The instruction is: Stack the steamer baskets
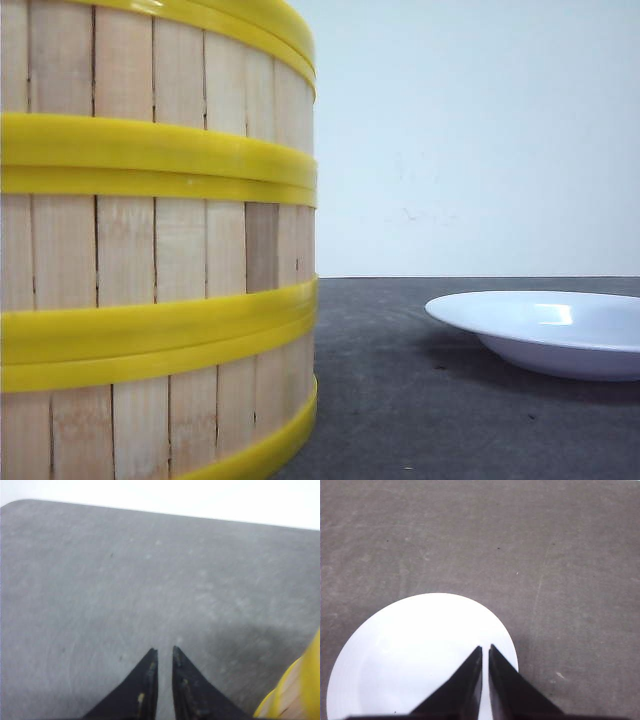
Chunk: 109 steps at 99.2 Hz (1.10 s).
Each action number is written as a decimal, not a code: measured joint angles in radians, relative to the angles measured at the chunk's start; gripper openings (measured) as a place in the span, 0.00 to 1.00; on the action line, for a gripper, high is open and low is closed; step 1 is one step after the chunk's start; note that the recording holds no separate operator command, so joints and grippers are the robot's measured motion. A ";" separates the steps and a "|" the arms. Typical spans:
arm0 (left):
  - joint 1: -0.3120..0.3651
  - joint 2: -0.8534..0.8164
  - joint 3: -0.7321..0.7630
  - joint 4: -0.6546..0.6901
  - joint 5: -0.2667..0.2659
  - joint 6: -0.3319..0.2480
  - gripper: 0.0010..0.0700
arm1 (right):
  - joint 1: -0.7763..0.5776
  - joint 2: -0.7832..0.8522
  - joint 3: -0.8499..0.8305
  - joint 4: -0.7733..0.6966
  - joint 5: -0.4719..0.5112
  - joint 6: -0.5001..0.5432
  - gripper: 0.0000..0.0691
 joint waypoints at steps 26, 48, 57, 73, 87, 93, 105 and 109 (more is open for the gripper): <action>0.003 -0.118 -0.142 0.079 0.000 0.000 0.02 | 0.000 0.000 0.000 0.000 0.000 0.000 0.02; -0.017 -0.119 -0.178 0.177 0.000 0.000 0.02 | 0.000 0.000 0.000 0.000 0.000 0.000 0.02; -0.046 -0.119 -0.183 0.189 -0.005 0.001 0.02 | 0.000 0.000 0.000 0.000 0.000 0.000 0.02; -0.059 -0.119 -0.183 0.189 -0.005 0.012 0.02 | 0.000 0.000 0.000 0.000 0.000 0.000 0.02; -0.059 -0.119 -0.183 0.189 -0.004 0.021 0.02 | 0.000 0.000 0.000 0.000 0.000 0.000 0.02; -0.059 -0.119 -0.183 0.189 -0.004 0.023 0.02 | 0.000 0.000 0.000 0.000 0.000 0.000 0.02; -0.059 -0.119 -0.183 0.189 -0.004 0.026 0.02 | 0.000 0.000 0.000 0.000 0.000 0.000 0.02; -0.059 -0.119 -0.183 0.189 -0.004 0.026 0.02 | 0.000 0.000 0.000 0.000 0.000 0.000 0.02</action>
